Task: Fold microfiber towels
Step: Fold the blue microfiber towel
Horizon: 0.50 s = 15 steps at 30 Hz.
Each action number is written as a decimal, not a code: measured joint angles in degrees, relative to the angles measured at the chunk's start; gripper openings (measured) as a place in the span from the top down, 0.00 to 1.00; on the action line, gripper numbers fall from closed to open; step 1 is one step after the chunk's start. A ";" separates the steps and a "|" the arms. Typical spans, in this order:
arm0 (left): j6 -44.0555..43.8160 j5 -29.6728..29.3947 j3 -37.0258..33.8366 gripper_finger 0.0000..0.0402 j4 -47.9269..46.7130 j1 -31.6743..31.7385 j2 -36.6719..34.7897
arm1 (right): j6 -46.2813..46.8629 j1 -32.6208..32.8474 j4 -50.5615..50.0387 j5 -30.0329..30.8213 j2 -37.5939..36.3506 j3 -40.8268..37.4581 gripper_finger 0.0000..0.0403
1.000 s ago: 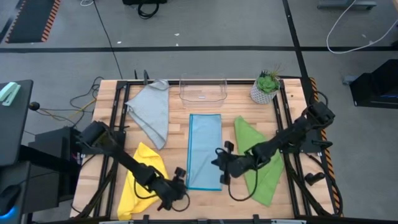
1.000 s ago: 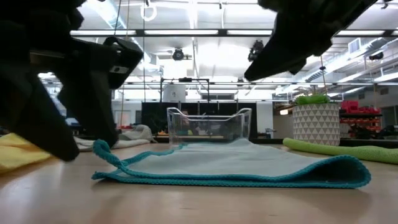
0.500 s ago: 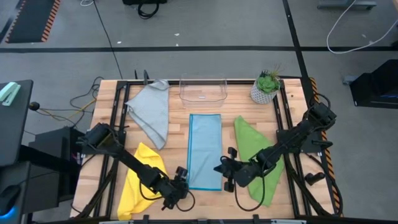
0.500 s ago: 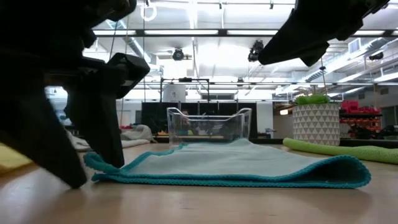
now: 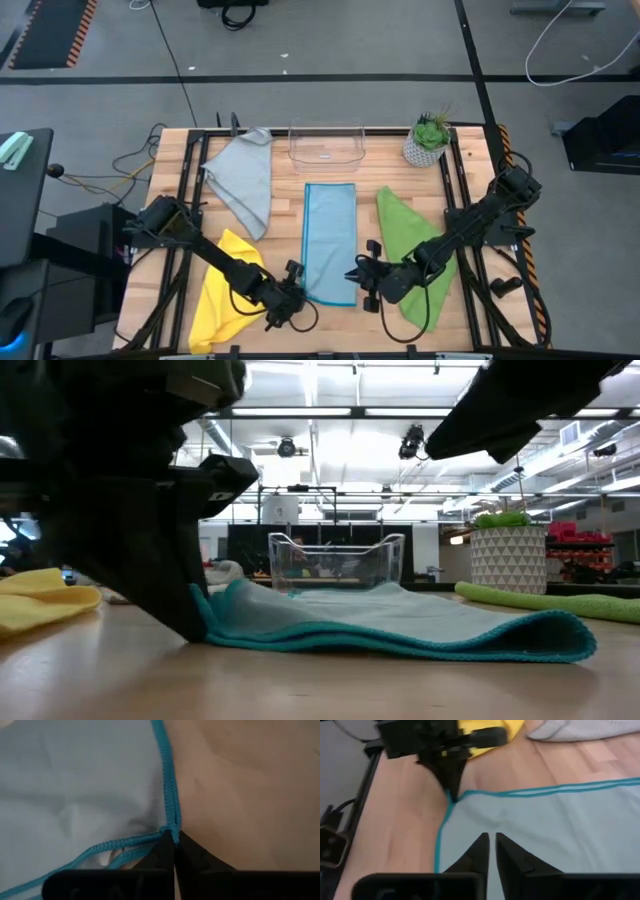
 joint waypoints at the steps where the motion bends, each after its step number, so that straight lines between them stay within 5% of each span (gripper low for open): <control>1: -0.67 -0.23 0.37 0.99 -0.29 0.03 0.02 | -0.14 0.52 0.02 -0.61 0.00 0.00 0.86; 9: -5.47 0.03 3.09 0.99 0.30 0.01 0.02 | -1.76 7.25 -2.60 -4.39 0.08 0.04 0.58; 15: -9.45 0.07 4.91 0.99 0.49 0.01 0.02 | -4.00 9.83 -3.08 -4.38 4.82 0.07 0.52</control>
